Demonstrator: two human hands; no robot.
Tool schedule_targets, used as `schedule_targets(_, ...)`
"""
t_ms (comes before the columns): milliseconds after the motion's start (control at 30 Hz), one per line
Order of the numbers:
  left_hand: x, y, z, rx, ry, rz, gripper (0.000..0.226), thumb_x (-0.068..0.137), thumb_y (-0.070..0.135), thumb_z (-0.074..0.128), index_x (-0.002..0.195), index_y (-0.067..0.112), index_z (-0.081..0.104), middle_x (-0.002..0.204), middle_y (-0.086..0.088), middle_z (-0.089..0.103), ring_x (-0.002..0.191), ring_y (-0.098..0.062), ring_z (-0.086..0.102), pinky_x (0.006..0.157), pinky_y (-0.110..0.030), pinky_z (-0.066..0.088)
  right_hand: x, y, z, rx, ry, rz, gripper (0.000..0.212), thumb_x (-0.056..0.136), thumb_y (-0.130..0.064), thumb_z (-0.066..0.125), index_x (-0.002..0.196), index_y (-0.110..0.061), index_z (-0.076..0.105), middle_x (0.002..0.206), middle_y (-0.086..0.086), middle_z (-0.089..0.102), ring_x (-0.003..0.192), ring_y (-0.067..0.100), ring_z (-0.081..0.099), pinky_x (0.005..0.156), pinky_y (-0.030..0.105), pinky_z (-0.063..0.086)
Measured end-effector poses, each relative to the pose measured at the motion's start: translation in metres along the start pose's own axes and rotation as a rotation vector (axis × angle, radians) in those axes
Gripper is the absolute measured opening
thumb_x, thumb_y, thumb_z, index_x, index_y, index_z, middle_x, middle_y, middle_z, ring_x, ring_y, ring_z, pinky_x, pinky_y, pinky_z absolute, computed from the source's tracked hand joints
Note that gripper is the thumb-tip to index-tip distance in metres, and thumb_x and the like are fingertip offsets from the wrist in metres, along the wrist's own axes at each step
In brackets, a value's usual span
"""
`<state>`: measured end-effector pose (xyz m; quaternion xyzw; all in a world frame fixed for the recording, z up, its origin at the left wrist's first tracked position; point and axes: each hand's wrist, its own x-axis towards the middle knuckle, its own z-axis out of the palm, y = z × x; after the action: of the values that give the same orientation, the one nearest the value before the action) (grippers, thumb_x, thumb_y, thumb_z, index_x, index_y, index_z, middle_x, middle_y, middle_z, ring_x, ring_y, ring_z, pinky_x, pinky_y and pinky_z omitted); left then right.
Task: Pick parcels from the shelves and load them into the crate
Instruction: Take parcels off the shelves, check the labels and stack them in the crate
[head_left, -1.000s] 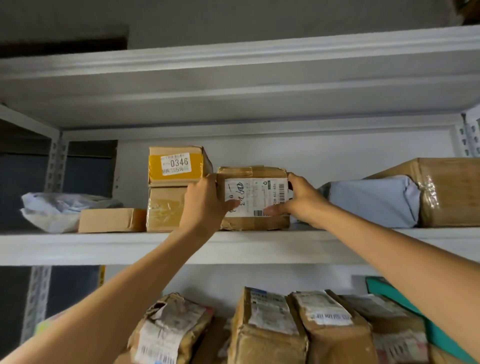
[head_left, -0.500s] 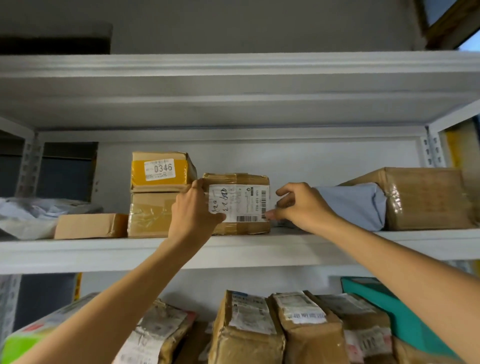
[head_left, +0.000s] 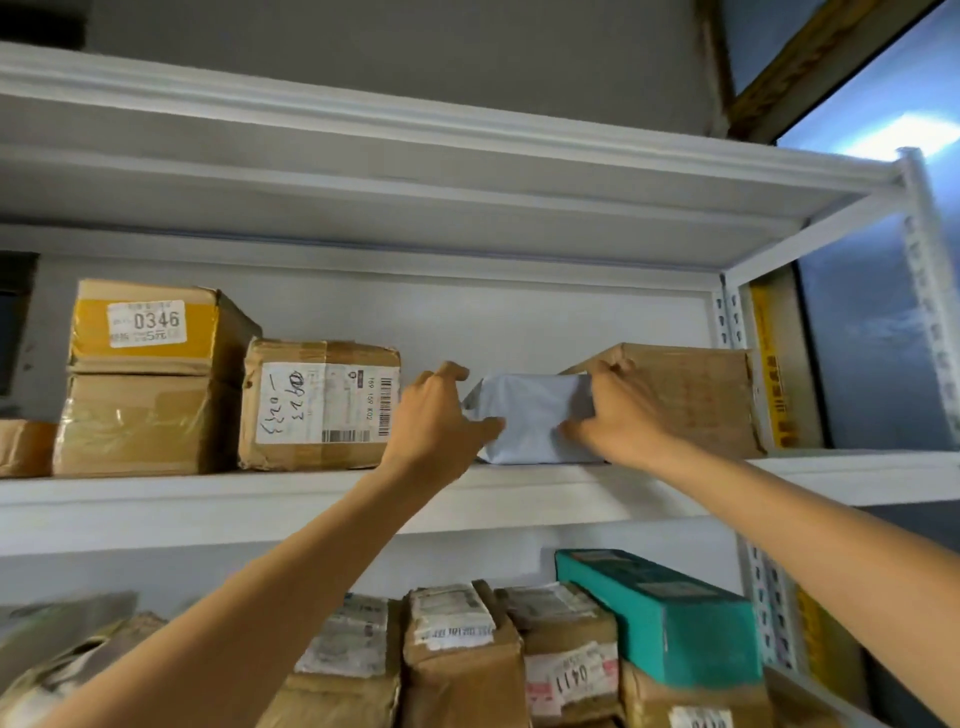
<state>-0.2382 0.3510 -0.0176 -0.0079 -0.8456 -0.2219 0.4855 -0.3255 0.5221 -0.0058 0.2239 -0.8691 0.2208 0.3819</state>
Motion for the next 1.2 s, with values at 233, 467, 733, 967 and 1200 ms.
schedule_targets(233,0.021,0.012,0.05,-0.078,0.018,-0.249,0.059,0.083,0.03,0.074,0.133,0.01,0.051,0.13,-0.014,0.059,0.118,-0.033,0.055,0.087,-0.031,0.043,0.012,-0.001,-0.01,0.045,-0.041,0.075,0.015,0.084,-0.01,0.058,0.082,-0.006,0.044,0.11,0.021,0.046,0.106,0.033,0.051,0.07,0.032,0.036)
schedule_targets(467,0.014,0.015,0.033,-0.031,0.139,-0.283,0.023,0.079,0.01,0.076,0.097,0.003,0.065,0.08,-0.006,0.06,0.065,-0.02,0.054,0.045,-0.016,0.04,0.013,0.001,-0.019,0.261,-0.054,0.144,0.019,0.08,-0.014,0.059,0.095,-0.006,0.051,0.115,0.016,0.048,0.107,0.033,0.05,0.072,0.03,0.036)
schedule_targets(733,-0.01,0.015,-0.029,-0.246,0.081,-0.282,0.029,0.071,0.005,0.084,0.089,0.011,0.062,0.088,-0.008,0.059,0.079,-0.025,0.058,0.068,-0.033,0.054,0.0,-0.007,-0.048,0.687,0.049,0.214,0.02,0.075,-0.026,0.061,0.08,-0.009,0.051,0.084,0.01,0.06,0.073,0.026,0.059,0.056,0.029,0.044)
schedule_targets(967,-0.012,0.03,-0.052,-0.485,-0.094,-0.374,0.047,0.078,0.055,0.071,0.093,0.01,0.07,0.093,-0.007,0.072,0.078,-0.019,0.071,0.062,-0.026,0.058,-0.008,-0.012,-0.056,0.909,-0.242,0.458,0.023,0.079,-0.032,0.065,0.081,-0.01,0.058,0.08,0.015,0.064,0.071,0.034,0.064,0.052,0.042,0.056)
schedule_targets(1200,-0.001,0.041,-0.041,-0.568,-0.118,-0.583,0.045,0.076,0.054,0.074,0.09,0.012,0.064,0.08,-0.006,0.067,0.063,-0.021,0.065,0.047,-0.022,0.049,-0.018,-0.009,-0.055,1.06,-0.306,0.41,0.026,0.083,-0.036,0.072,0.086,-0.012,0.06,0.086,0.014,0.066,0.08,0.032,0.067,0.068,0.051,0.059)
